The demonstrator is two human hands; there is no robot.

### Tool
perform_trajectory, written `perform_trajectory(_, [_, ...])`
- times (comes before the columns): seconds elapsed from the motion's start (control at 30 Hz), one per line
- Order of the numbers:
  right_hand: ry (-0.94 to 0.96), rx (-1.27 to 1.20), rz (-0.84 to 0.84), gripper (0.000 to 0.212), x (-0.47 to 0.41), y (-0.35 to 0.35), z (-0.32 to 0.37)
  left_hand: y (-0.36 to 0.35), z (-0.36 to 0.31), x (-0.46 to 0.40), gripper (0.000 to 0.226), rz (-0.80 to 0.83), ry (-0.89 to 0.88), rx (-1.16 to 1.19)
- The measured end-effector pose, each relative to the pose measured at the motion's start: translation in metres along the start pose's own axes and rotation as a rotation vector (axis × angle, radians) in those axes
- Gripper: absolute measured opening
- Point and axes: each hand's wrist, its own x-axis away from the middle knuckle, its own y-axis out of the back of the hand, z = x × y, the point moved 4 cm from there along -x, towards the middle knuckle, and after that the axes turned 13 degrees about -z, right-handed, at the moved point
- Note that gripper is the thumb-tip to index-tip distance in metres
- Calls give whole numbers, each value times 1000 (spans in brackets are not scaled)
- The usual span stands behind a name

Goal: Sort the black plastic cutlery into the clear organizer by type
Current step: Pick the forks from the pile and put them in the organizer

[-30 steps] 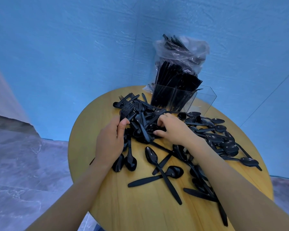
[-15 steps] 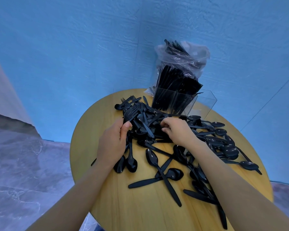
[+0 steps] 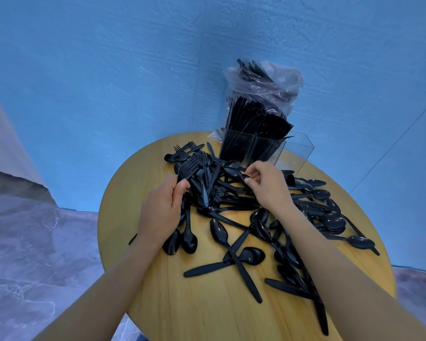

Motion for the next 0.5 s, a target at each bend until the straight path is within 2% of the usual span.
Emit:
perform_trajectory(0.07, [84,15,95,11,11,-4,9,0,1,0,42,3,1,2])
perform_trajectory(0.2, [131,114,315,31,20,-23,16,0,-1,1,42,9,-2,3])
perform_trajectory(0.37, [115,124,360,10,13,-27,19,0,-1,2,53,16,3,0])
perform_trajectory(0.43, [78,86,351,12,11,-23,17,0,0,2,52,17,-7,-1])
perform_trajectory(0.5, [34,16,274,12,9,-16,13,-1,1,1,50,18,-13,-3])
